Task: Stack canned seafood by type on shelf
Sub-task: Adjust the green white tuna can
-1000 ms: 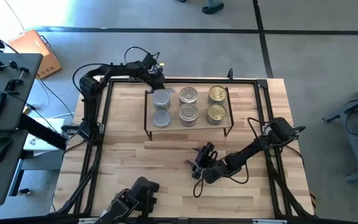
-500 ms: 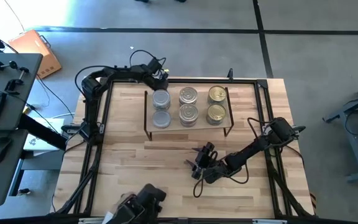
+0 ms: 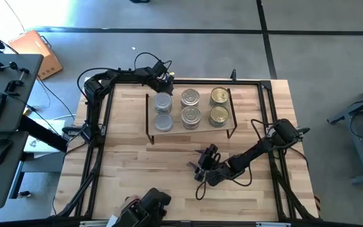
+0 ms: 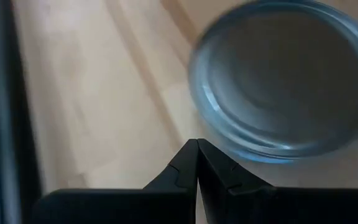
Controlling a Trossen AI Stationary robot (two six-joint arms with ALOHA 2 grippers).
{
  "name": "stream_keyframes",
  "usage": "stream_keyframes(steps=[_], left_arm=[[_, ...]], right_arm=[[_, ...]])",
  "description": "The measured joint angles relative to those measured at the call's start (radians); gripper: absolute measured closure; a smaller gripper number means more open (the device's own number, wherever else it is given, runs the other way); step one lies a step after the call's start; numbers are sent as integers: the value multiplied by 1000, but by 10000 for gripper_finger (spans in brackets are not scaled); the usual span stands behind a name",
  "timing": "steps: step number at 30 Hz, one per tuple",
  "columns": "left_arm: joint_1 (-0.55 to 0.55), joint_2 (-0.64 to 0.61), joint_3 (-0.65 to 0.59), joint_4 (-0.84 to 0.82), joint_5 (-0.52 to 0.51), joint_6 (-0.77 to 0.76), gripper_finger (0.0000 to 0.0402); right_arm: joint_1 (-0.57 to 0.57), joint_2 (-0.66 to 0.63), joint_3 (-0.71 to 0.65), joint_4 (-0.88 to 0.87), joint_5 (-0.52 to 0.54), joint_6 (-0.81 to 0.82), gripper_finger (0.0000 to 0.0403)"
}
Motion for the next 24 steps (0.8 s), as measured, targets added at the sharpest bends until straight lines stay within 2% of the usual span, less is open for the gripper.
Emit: stream_keyframes(steps=[17, 24], left_arm=[[6, 0, 0, 46, -13, -43, 401], [10, 0, 0, 159, -13, -88, 401]], right_arm=[[0, 0, 0, -4, 0, 0, 112], [0, 0, 0, -4, 0, 0, 112]])
